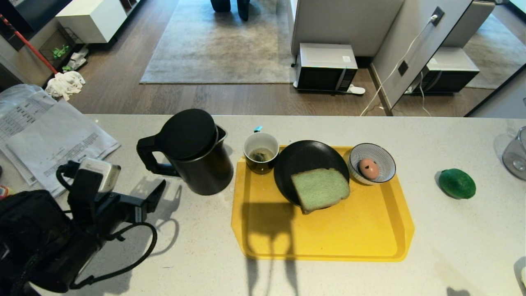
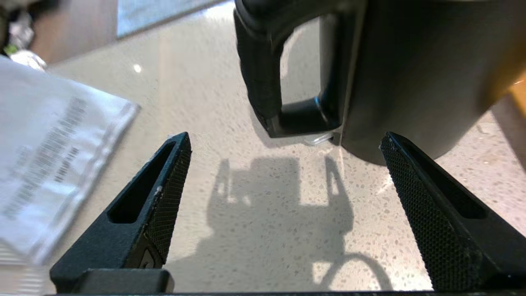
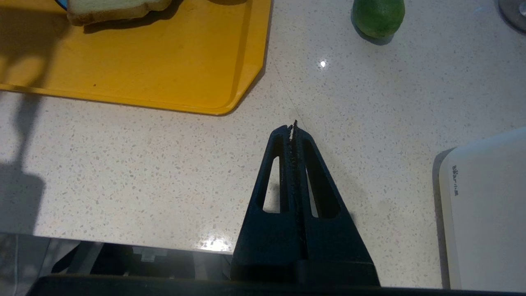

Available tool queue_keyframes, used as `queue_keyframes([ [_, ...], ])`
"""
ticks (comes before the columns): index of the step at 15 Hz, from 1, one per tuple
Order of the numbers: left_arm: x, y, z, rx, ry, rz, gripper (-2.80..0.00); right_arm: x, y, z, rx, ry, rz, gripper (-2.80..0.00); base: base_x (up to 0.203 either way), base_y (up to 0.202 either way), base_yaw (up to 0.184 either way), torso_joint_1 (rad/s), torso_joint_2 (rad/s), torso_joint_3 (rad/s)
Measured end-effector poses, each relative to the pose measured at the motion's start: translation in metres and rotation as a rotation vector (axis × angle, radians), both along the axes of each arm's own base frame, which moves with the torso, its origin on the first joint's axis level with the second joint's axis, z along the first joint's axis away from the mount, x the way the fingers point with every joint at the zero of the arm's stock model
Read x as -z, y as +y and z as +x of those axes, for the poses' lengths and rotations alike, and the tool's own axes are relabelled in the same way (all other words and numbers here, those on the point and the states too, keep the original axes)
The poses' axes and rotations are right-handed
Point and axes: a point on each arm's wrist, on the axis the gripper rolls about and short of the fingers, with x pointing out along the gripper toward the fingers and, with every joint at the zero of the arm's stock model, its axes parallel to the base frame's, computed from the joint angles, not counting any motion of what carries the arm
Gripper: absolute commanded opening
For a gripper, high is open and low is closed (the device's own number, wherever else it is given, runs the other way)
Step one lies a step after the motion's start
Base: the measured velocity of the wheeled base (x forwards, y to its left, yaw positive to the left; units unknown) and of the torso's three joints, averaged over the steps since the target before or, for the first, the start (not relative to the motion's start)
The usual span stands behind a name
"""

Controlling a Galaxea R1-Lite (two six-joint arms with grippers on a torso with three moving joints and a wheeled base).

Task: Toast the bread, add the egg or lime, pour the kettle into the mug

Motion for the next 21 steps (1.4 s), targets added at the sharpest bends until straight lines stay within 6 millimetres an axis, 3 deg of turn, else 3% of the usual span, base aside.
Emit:
queue_keyframes([
  [6,-0.028,0.008,-0.060,0.014,-0.156,0.056,0.00,0.000,0.000,0.000,0.000,0.000,0.000,-2.80,0.000,0.000,0.000,0.000,0.00,0.000],
  [13,-0.075,0.011,-0.078,-0.049,-0.306,0.043,0.00,0.000,0.000,0.000,0.000,0.000,0.000,-2.80,0.000,0.000,0.000,0.000,0.00,0.000],
  [14,-0.082,0.012,-0.081,-0.046,-0.291,0.047,-2.80,0.000,0.000,0.000,0.000,0.000,0.000,-2.80,0.000,0.000,0.000,0.000,0.00,0.000],
  [21,-0.142,0.020,-0.128,0.028,-0.073,0.059,-2.80,0.000,0.000,0.000,0.000,0.000,0.000,-2.80,0.000,0.000,0.000,0.000,0.00,0.000],
])
